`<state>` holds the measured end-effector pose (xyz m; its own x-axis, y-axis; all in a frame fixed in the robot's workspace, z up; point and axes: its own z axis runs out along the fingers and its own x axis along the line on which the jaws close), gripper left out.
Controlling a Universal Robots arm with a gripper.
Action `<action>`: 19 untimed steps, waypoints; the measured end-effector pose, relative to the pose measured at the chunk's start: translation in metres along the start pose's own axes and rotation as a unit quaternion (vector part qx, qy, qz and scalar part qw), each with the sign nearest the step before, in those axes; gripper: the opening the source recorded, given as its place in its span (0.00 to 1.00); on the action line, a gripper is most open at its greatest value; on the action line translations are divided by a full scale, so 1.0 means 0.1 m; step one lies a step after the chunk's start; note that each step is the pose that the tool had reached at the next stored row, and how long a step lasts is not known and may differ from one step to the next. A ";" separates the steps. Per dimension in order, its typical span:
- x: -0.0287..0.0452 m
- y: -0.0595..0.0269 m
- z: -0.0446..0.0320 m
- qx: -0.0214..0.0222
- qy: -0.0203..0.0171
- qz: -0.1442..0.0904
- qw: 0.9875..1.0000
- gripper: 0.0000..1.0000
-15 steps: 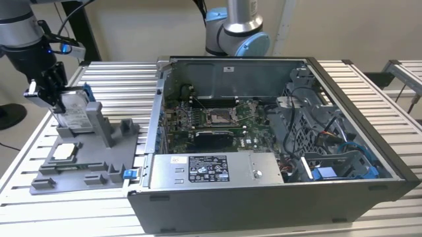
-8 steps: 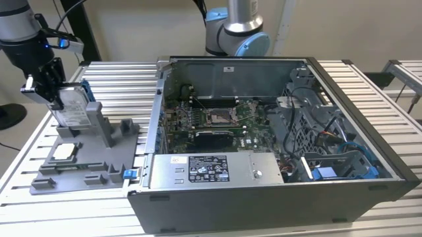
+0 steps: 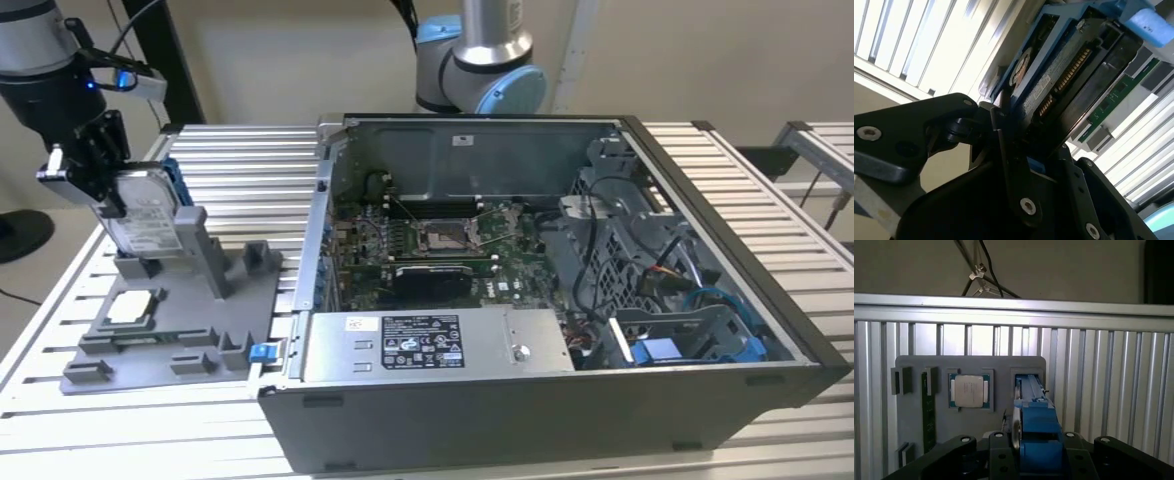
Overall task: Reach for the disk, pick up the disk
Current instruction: 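Pick up the disk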
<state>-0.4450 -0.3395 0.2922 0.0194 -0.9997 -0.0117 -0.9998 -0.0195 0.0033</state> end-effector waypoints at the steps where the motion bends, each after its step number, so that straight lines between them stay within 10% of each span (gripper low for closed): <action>1: 0.000 0.000 -0.005 0.000 0.000 0.000 1.000 0.00; 19: -0.001 0.000 -0.106 0.000 0.000 0.000 1.000 0.00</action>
<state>-0.4449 -0.3396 0.3028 0.0196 -0.9997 -0.0116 -0.9998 -0.0197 0.0035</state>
